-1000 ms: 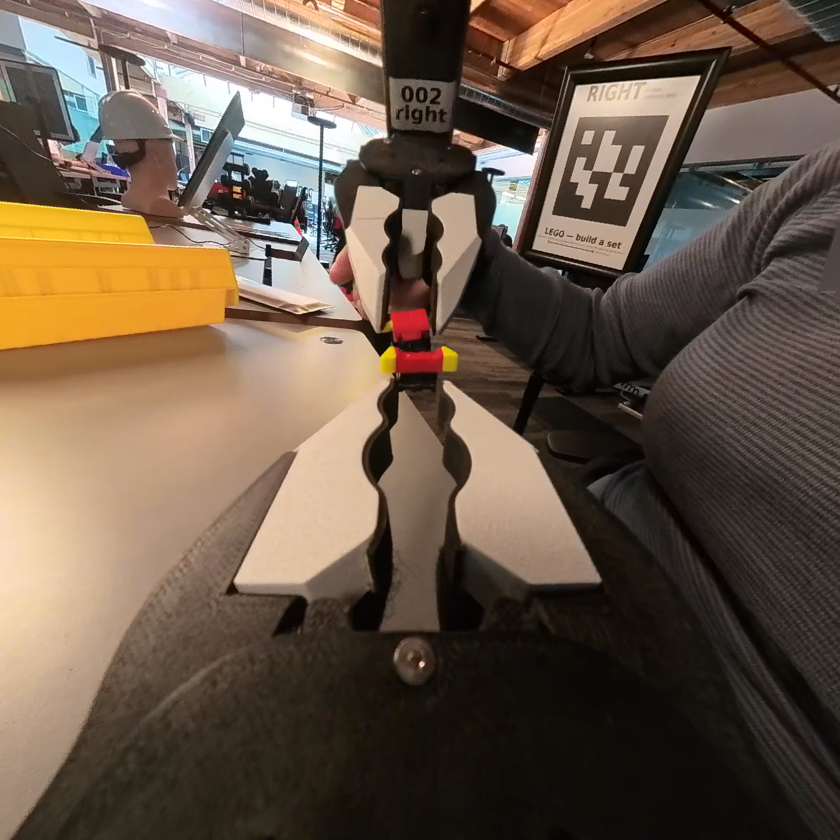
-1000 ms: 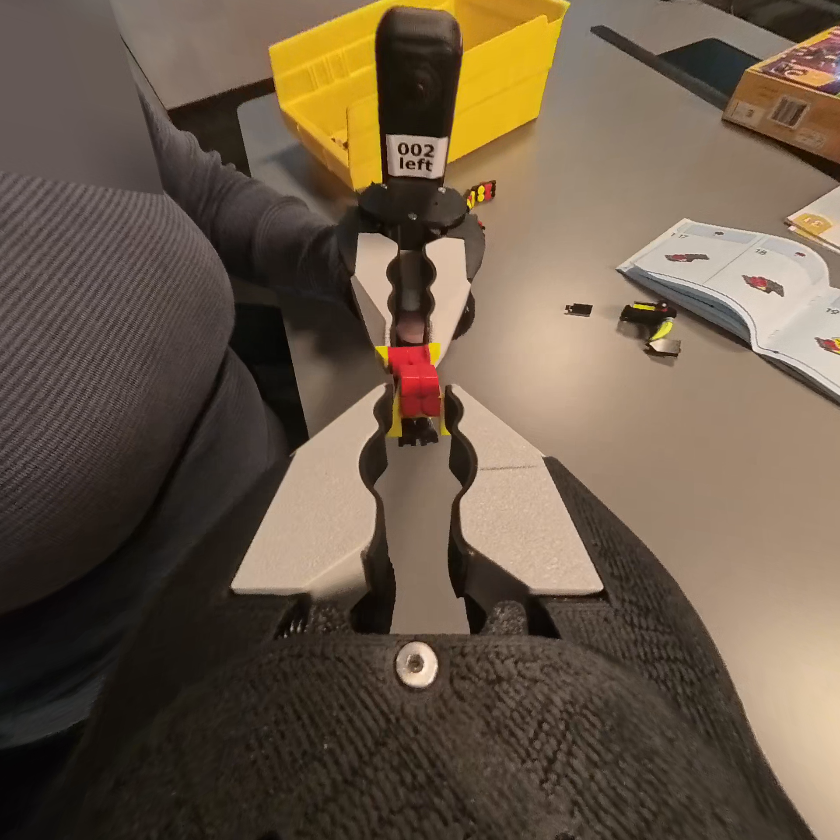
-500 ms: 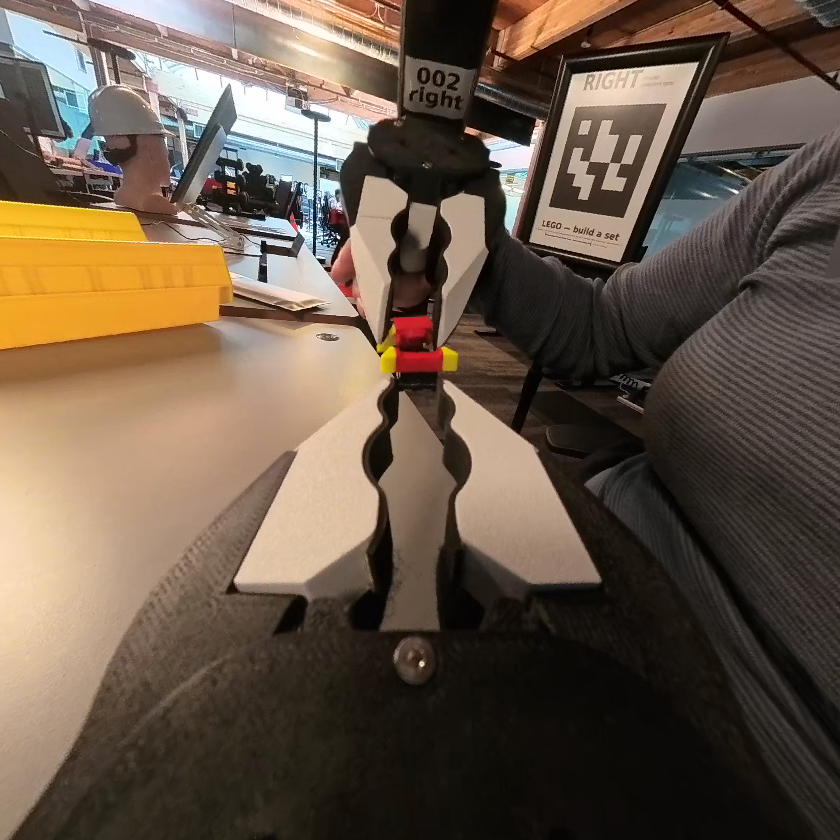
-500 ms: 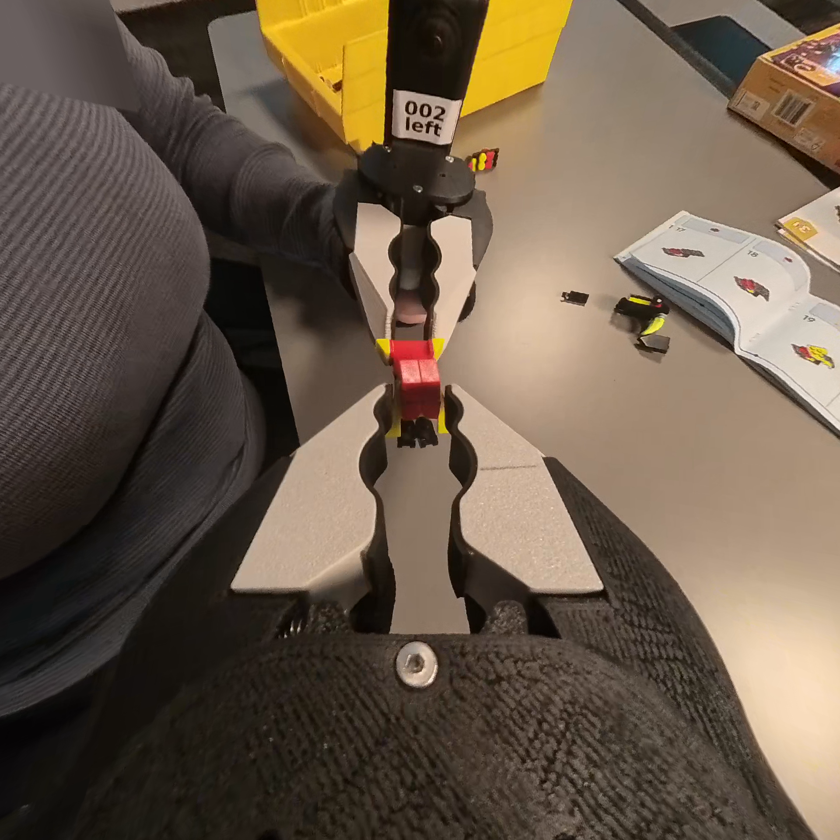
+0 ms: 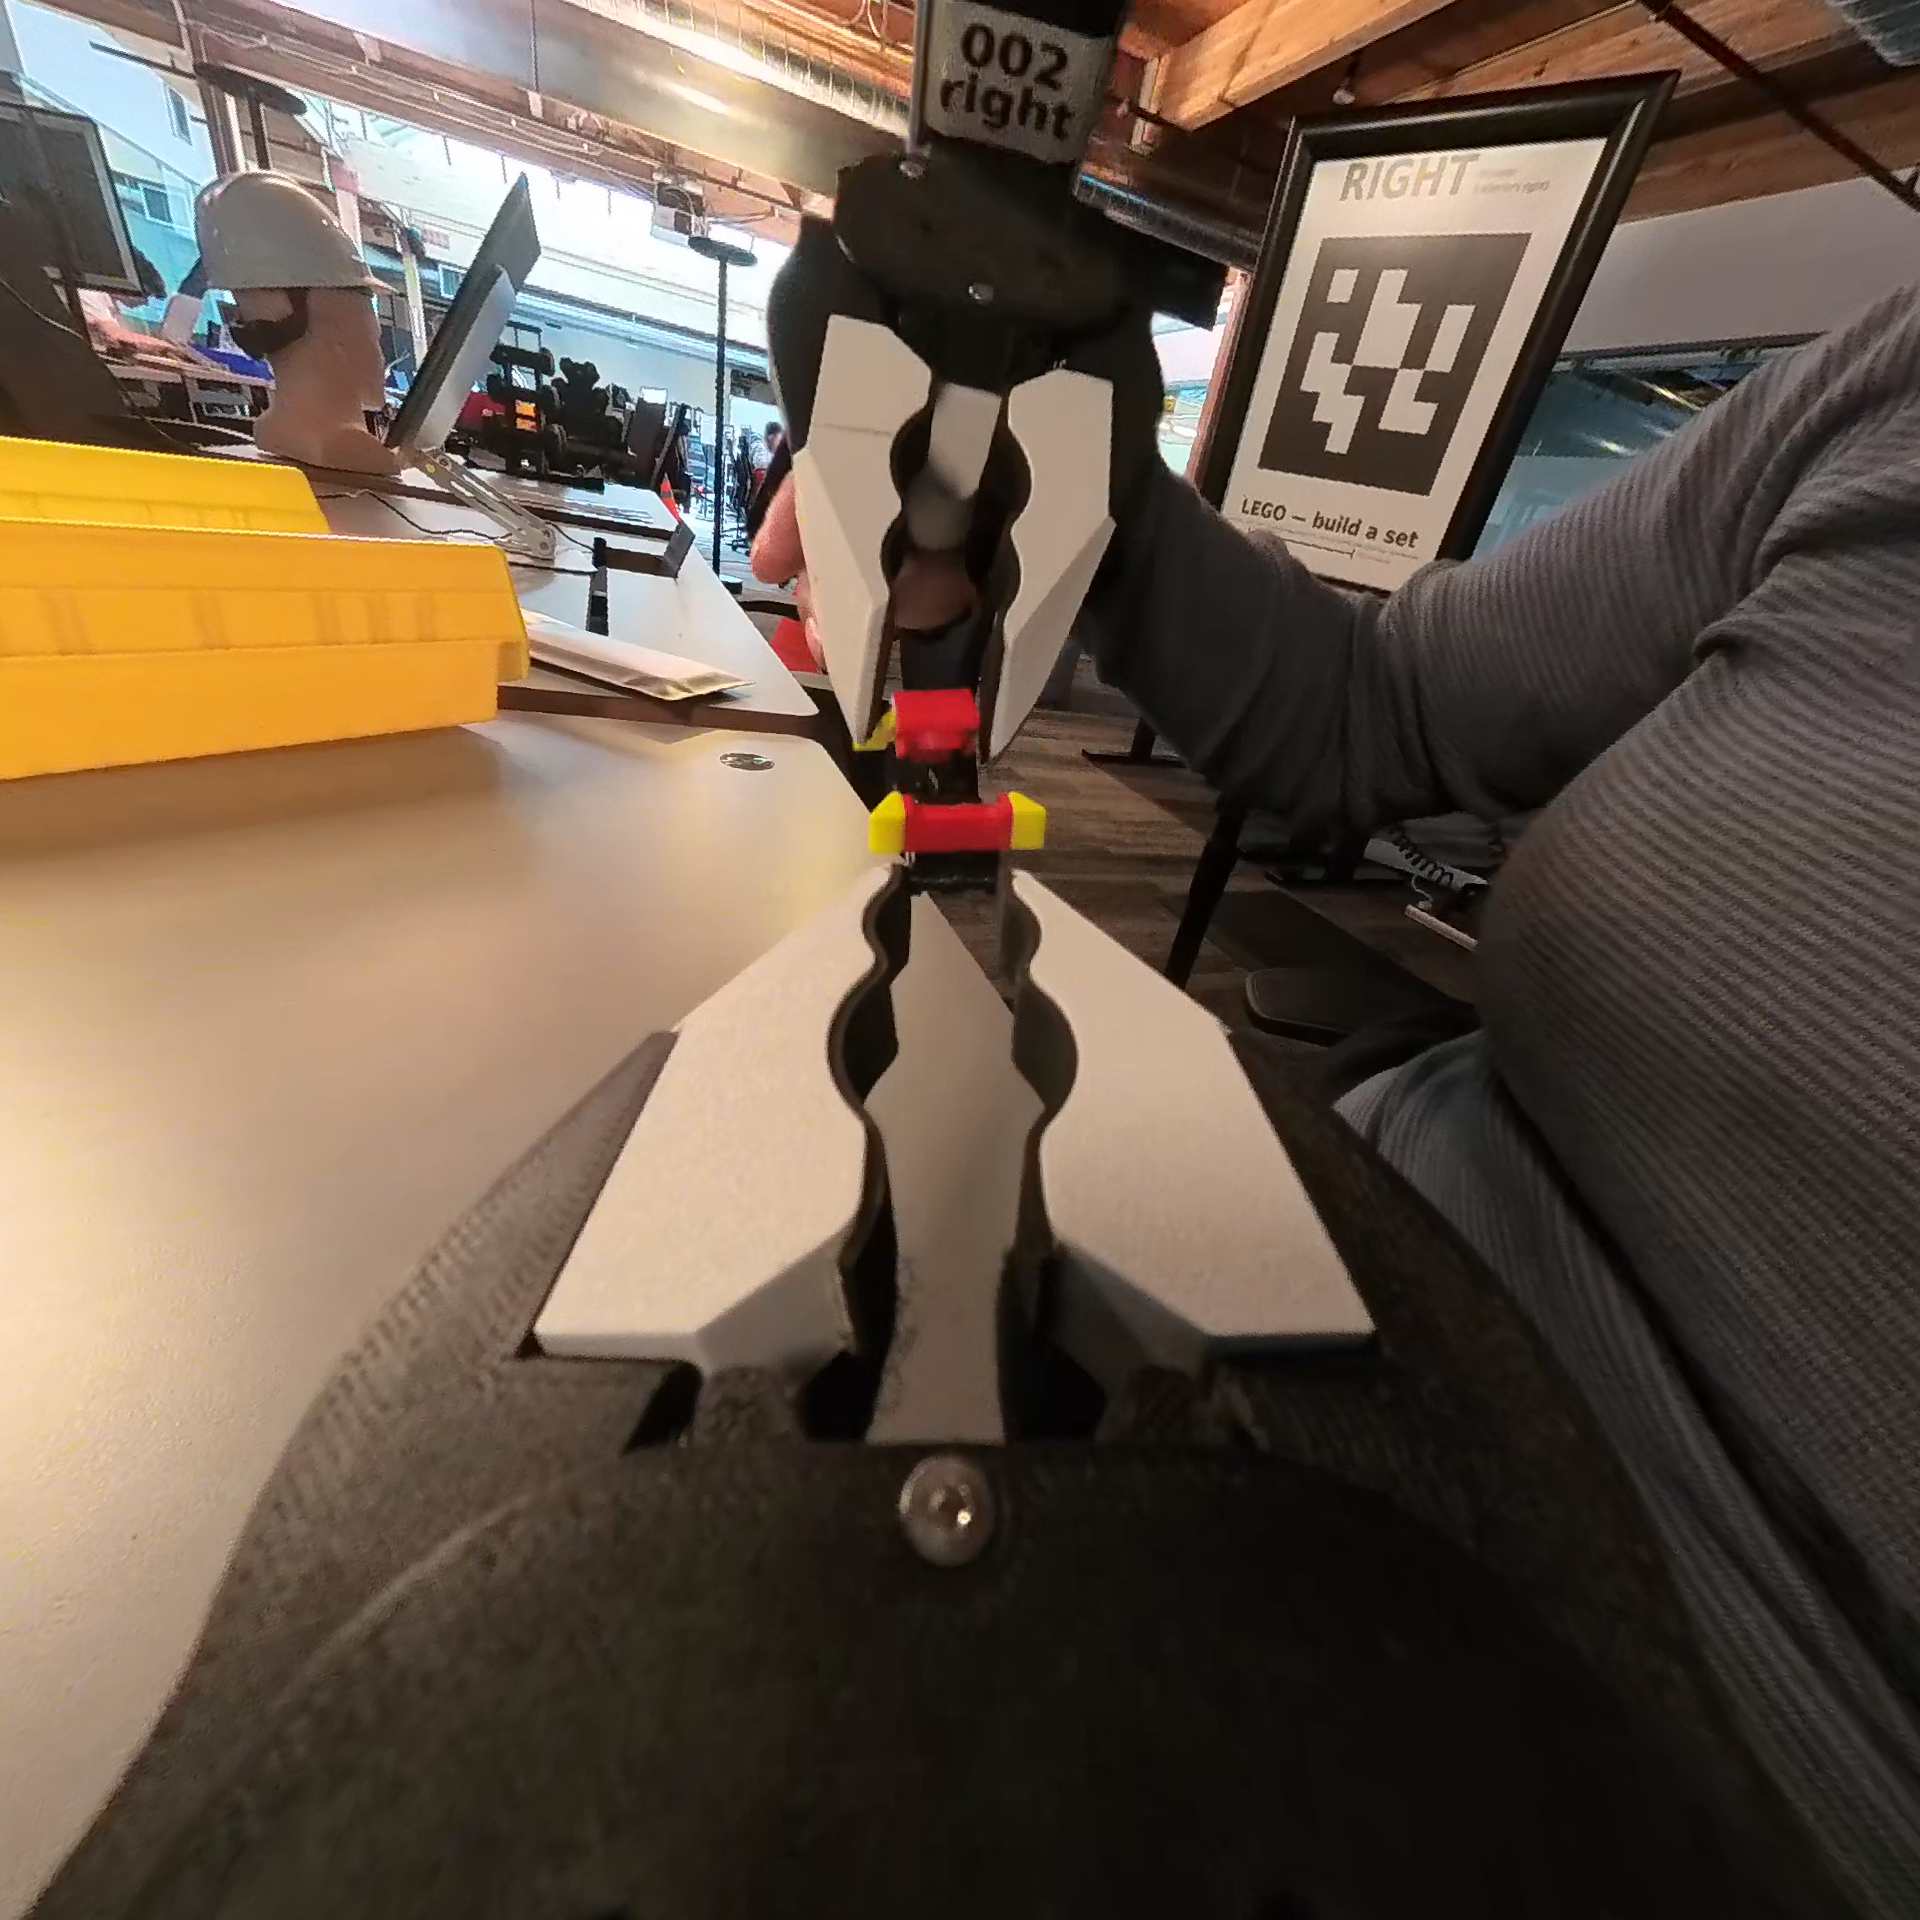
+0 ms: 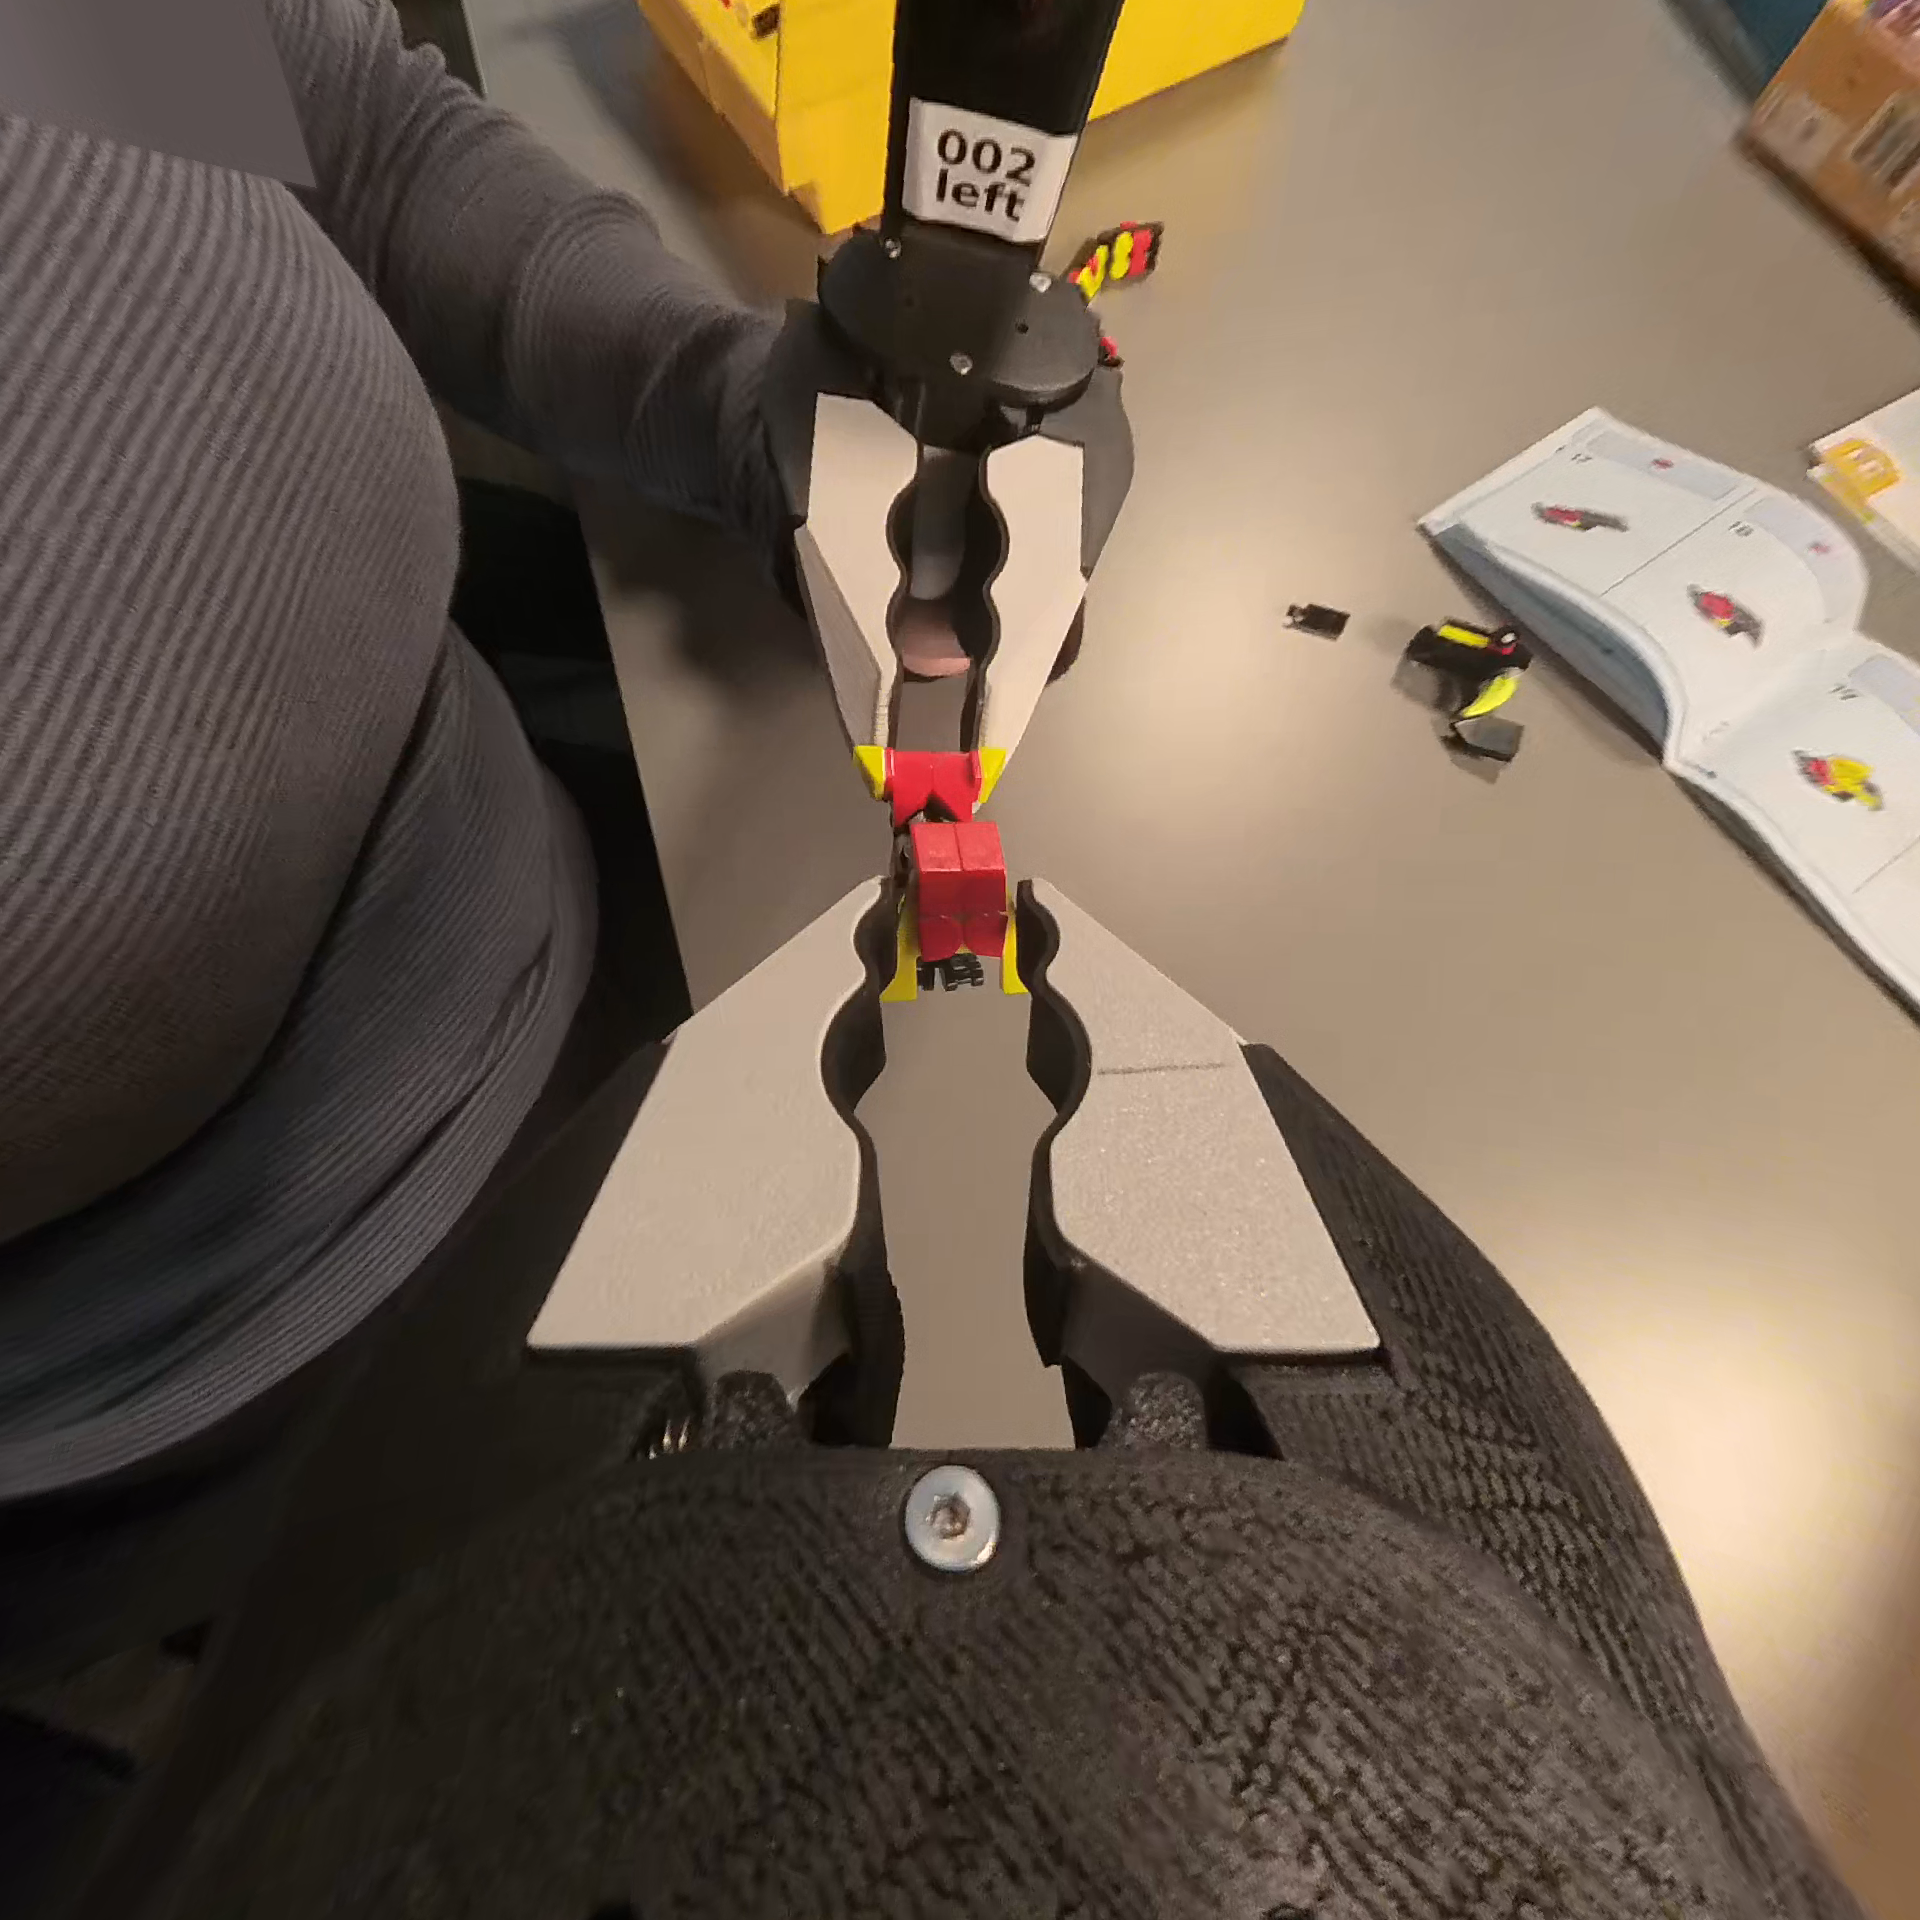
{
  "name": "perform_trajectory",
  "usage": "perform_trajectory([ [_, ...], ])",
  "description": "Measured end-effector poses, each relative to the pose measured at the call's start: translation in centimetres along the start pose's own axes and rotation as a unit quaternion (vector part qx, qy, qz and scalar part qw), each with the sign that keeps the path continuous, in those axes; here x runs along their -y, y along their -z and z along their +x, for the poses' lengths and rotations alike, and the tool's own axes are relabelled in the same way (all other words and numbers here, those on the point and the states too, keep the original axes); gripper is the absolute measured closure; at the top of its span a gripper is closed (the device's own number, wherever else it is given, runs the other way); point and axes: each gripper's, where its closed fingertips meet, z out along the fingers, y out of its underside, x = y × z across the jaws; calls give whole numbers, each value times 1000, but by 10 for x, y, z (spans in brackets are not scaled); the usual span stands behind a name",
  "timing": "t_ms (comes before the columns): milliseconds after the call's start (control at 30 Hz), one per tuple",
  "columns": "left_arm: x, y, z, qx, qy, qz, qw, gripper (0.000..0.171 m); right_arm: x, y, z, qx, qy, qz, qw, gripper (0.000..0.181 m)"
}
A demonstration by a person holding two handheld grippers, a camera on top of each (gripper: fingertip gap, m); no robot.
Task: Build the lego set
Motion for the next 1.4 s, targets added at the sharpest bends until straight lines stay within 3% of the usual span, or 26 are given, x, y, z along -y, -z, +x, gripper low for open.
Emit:
perform_trajectory([
  [367,-1,-1,1,-3,2,-3,1000,157,-2,-10,-4,18,12,-28,999,160],
  [1400,0,0,-1,0,7,2,1000,157,-2,-8,0,-1,14,-24,1000,162],
])
